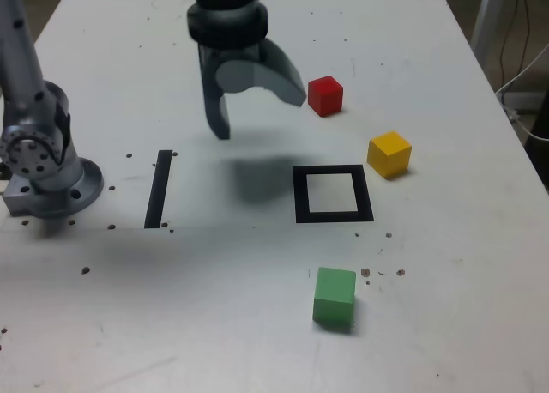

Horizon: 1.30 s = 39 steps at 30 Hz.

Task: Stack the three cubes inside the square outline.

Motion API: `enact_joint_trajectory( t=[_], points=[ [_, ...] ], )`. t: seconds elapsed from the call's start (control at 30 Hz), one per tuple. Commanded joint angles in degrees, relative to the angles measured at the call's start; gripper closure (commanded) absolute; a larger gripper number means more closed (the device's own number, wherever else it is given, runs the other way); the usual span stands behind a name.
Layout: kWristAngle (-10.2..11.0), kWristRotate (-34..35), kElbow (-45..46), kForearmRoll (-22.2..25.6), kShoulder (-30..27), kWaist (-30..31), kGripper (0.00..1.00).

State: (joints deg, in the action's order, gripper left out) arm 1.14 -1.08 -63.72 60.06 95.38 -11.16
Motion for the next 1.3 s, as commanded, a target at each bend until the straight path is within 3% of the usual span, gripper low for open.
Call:
enact_joint_trajectory(
  t=[0.0,0.2,0.57,0.93,1.27],
  points=[
    [0.86,0.13,-1.55,0.11,1.56,-1.41,0.00],
    [2.46,0.15,-7.68,0.86,4.56,-6.08,0.00],
    [3.19,0.29,-19.02,4.74,11.98,-12.19,0.00],
    [5.64,1.80,-24.38,5.64,20.50,-12.59,0.04],
    [6.79,1.98,-25.81,5.47,24.16,-11.99,0.11]
  ],
)
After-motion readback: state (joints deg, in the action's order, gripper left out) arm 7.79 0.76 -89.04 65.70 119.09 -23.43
